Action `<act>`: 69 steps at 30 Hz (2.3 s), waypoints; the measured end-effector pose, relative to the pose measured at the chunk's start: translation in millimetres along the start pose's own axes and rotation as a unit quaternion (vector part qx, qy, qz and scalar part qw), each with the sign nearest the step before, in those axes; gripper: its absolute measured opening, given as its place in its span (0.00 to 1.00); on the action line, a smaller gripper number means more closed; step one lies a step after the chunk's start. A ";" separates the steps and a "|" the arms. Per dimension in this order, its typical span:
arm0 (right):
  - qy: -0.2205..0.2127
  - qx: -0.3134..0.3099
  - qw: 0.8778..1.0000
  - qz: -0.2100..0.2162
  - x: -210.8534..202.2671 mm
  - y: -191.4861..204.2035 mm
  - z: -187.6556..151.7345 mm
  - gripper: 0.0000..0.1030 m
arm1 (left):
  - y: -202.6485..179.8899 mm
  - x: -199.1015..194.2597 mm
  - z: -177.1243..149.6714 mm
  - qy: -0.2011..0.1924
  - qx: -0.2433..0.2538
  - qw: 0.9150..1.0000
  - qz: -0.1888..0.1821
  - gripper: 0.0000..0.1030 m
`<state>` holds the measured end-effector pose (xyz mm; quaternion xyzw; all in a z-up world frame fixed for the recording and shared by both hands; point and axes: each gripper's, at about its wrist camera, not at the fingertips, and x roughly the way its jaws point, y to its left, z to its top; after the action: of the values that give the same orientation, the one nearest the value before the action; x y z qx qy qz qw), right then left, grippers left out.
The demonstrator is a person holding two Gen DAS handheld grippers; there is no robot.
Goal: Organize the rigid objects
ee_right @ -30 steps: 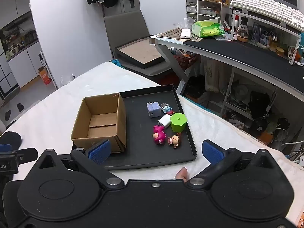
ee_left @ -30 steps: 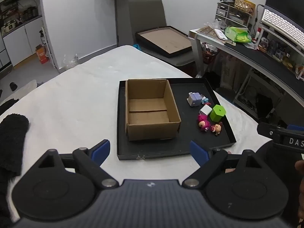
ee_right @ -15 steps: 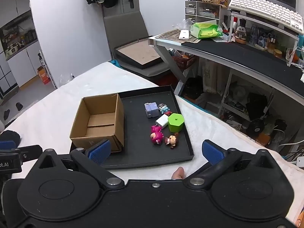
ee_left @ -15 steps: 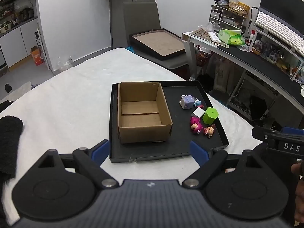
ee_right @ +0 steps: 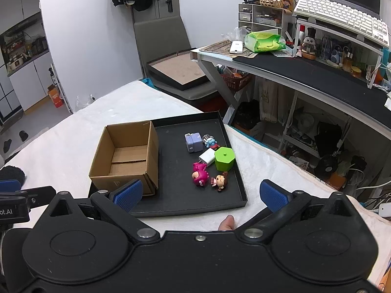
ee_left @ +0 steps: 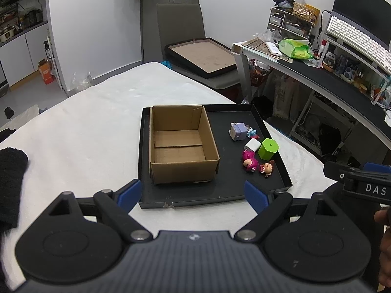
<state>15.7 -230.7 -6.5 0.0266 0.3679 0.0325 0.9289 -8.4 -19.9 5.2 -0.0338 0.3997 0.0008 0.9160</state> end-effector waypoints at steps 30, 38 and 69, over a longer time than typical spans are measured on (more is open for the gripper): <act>-0.010 0.002 1.000 -0.003 -4.7 -2.7 -2.7 1.00 | 3.3 -6.3 -1.4 -0.012 0.005 1.000 0.004 0.87; -0.013 0.002 1.000 -0.005 -5.1 -2.4 -2.6 1.00 | 6.4 -7.0 -0.6 -0.013 0.009 1.000 0.005 0.87; 0.005 0.012 1.000 -0.019 18.0 -16.3 0.7 1.00 | 19.0 14.5 6.8 -0.001 0.000 1.000 0.019 0.87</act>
<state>30.0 -245.5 -19.5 0.0308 0.3735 0.0103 0.9271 6.0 -1.0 -2.0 -0.0265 0.3996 0.0185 0.9161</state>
